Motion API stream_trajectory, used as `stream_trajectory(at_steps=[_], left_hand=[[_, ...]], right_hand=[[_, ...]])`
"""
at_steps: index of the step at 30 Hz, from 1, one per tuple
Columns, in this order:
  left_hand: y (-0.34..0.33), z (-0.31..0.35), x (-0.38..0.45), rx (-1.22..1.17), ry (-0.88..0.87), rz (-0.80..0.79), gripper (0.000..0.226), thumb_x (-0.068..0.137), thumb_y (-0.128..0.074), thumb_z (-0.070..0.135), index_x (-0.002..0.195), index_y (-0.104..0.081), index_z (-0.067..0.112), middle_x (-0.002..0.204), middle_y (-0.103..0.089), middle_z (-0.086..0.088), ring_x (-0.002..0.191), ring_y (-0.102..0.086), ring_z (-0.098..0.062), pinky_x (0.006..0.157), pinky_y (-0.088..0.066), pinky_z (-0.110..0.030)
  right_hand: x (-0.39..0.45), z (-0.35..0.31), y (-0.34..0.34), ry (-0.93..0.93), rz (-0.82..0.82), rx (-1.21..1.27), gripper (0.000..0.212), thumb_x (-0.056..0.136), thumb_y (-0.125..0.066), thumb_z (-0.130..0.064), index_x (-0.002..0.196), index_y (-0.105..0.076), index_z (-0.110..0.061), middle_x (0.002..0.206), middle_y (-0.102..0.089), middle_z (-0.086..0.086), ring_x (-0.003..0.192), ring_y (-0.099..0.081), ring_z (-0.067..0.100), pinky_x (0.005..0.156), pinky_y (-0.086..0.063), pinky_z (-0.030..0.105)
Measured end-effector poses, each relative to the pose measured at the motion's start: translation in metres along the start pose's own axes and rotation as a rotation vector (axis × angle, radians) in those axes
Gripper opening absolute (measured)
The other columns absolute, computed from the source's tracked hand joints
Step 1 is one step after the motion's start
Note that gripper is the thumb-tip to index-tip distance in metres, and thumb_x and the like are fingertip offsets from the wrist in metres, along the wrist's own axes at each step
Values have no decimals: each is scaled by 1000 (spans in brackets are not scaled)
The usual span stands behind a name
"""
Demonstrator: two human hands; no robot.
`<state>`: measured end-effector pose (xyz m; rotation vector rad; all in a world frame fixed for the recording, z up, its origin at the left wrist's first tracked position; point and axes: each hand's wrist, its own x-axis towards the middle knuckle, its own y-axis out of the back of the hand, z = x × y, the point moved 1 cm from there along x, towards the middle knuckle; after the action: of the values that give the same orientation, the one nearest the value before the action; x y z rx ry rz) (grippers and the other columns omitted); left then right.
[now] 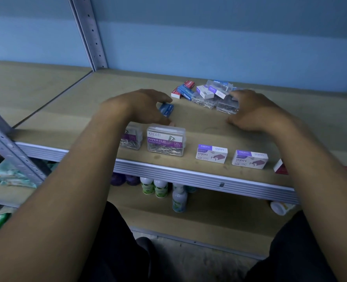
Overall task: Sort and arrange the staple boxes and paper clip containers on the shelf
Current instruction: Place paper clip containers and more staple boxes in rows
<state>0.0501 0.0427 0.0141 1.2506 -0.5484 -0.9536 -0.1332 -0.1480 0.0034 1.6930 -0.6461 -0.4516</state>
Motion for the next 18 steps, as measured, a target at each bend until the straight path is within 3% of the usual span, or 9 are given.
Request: stream_trajectory(at_steps=[3,7,12,18], left_hand=[[0,-2,0,-18,-16,24,67,83,-71,49,144,-46,36,152,-41,7,138,-38,-19,98,-30,-30],[1,-1,0,-72,-29,75,57,80,-78,39,133,-60,32,142,-53,7,122,-48,-15,88,-31,-26],[-1,2,2,-50,-45,104,56,76,-80,44,127,-64,30,133,-56,7,102,-45,-8,81,-35,-27],[0,6,2,-90,-67,131,52,68,-85,45,114,-65,31,117,-60,10,98,-53,-10,73,-37,-25]], right_hand=[[-1,1,2,25,20,-28,47,89,-60,-13,136,-56,-16,143,-48,11,129,-50,30,87,-36,25],[-7,0,8,36,62,-15,50,87,-59,-7,133,-65,-25,132,-53,11,121,-53,30,94,-45,31],[-10,1,10,46,171,79,46,80,-64,5,116,-75,-21,105,-64,5,100,-59,24,82,-48,28],[-4,7,7,32,203,160,49,77,-66,6,111,-76,-28,116,-69,4,93,-56,14,78,-38,19]])
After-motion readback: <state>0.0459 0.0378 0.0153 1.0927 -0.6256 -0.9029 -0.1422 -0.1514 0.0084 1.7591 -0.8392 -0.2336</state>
